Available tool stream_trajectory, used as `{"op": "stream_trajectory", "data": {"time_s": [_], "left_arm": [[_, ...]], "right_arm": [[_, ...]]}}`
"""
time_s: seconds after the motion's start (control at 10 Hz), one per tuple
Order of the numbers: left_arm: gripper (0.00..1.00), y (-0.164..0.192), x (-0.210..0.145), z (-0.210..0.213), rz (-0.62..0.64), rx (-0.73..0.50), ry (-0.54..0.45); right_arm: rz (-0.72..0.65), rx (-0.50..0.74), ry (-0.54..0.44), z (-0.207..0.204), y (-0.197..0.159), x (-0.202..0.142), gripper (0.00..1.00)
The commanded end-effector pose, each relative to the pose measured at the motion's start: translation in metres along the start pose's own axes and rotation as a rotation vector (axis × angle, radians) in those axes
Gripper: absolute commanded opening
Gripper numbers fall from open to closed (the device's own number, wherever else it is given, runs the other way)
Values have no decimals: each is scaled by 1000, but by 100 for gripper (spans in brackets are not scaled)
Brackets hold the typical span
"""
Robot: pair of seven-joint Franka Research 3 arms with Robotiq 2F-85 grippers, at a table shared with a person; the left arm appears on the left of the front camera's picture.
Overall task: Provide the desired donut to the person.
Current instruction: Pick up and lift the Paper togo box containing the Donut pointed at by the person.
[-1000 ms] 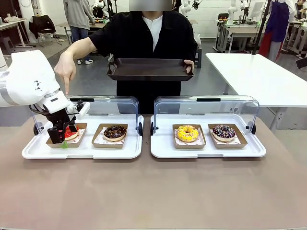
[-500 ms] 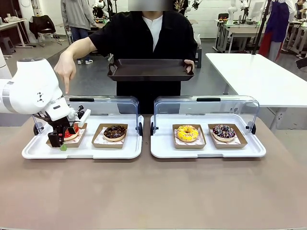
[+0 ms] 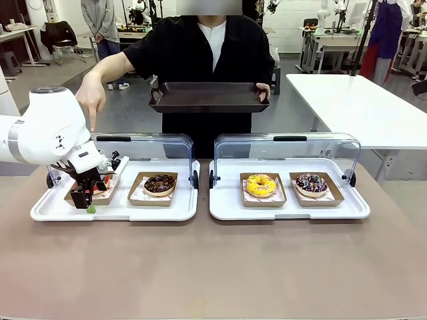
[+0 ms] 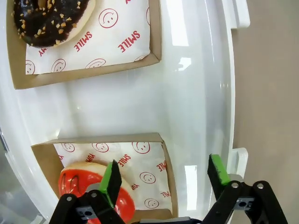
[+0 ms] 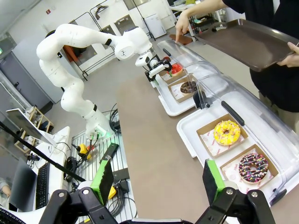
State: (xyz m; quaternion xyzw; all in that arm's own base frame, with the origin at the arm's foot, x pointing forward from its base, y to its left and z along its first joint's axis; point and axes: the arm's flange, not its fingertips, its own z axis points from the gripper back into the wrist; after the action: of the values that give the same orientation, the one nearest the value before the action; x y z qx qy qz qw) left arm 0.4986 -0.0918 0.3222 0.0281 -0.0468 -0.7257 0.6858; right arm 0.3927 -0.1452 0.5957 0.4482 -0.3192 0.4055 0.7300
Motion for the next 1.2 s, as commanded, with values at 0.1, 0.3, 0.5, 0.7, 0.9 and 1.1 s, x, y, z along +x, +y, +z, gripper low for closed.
{"op": "stream_trajectory", "data": {"time_s": [0.1, 0.3, 0.5, 0.7, 0.9, 1.1], "left_arm": [[0, 2, -2, 0, 7, 11, 3], [0, 2, -2, 0, 10, 11, 1], [8, 2, -2, 1, 11, 9, -1], [0, 2, -3, 2, 10, 7, 1], [0, 1, -3, 2, 10, 4, 1], [0, -5, -3, 10, -12, 9, 12]], "right_arm": [[3, 1, -9, -1, -1, 0, 100], [3, 1, -9, -1, -1, 0, 100], [3, 1, -9, -1, -1, 0, 100], [3, 1, -9, -1, -1, 0, 100], [3, 1, -9, -1, -1, 0, 100], [3, 1, -9, -1, -1, 0, 100]]}}
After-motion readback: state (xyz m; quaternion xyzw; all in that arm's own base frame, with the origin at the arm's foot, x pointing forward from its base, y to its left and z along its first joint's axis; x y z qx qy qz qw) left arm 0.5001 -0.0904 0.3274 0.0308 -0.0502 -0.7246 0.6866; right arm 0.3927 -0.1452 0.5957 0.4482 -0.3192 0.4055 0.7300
